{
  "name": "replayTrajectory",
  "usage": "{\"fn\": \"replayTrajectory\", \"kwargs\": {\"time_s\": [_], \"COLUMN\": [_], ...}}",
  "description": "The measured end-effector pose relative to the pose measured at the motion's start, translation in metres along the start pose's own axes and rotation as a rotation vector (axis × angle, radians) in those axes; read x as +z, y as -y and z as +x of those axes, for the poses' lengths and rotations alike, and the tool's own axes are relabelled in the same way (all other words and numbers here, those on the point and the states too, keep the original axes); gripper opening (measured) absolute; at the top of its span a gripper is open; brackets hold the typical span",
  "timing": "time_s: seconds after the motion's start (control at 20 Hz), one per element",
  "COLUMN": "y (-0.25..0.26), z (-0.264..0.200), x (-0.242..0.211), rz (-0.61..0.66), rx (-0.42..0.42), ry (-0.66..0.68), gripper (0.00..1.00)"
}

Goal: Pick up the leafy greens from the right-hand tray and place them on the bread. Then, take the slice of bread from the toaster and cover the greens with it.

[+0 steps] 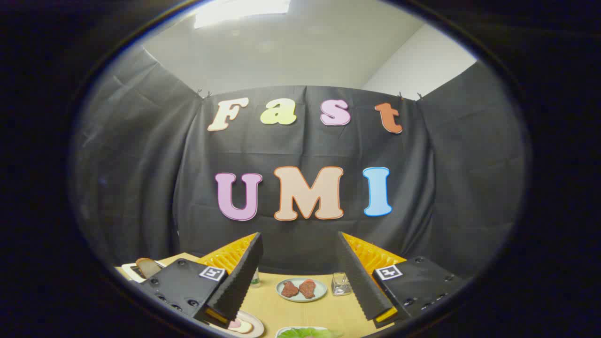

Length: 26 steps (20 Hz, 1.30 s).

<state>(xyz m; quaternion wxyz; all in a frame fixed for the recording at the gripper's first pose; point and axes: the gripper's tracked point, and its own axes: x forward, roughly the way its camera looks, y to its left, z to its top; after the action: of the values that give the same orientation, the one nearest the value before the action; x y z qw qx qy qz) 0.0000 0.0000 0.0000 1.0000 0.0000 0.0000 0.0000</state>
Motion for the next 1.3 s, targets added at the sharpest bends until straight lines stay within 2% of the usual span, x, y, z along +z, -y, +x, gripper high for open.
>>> {"fn": "replayTrajectory", "kwargs": {"time_s": [0.9, 1.3], "y": [0.024, 0.023], "z": [0.016, 0.023], "x": [-0.011, -0.031], "rz": [0.015, -0.028], "rx": [-0.020, 0.075], "ry": [-0.029, -0.077], "gripper": [0.99, 1.00]}}
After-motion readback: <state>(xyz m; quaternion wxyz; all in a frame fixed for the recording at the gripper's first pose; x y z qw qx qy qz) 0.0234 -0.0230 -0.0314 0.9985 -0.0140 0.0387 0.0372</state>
